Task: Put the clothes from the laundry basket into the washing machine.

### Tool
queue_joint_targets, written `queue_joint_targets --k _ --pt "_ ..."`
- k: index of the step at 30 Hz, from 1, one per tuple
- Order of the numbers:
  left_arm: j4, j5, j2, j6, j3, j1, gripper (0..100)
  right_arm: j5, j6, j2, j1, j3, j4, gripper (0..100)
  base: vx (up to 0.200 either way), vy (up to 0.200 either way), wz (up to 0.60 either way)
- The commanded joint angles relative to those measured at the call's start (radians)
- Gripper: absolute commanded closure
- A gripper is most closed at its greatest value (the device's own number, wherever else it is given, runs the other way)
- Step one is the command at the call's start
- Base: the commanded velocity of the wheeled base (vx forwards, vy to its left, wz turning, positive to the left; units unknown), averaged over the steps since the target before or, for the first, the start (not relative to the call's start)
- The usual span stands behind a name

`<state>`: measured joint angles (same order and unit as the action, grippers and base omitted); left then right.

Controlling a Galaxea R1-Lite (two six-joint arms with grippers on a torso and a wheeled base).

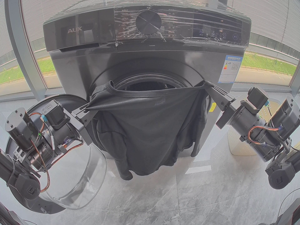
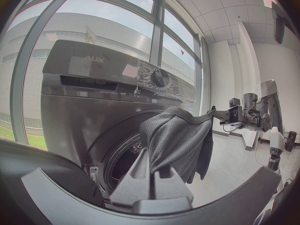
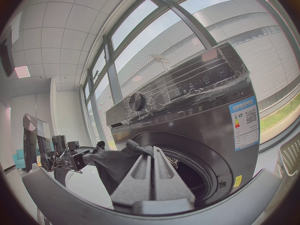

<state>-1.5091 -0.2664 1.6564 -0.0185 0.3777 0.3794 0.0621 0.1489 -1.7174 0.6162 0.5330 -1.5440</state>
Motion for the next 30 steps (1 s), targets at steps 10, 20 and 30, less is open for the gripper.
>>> queue_joint_targets --k 10,20,30 --pt "0.001 -0.011 0.016 0.014 -0.042 -0.007 0 -0.004 0.001 -0.011 0.007 -0.011 -0.001 100 0.000 0.000 0.00" --pt "0.000 -0.042 0.072 0.032 -0.103 -0.005 0 -0.007 0.004 -0.031 0.017 -0.001 0.001 100 0.000 0.000 0.00" --pt "-0.002 -0.070 0.189 0.019 -0.105 0.004 0 -0.035 0.009 -0.067 0.077 0.036 0.004 100 0.000 0.000 0.00"
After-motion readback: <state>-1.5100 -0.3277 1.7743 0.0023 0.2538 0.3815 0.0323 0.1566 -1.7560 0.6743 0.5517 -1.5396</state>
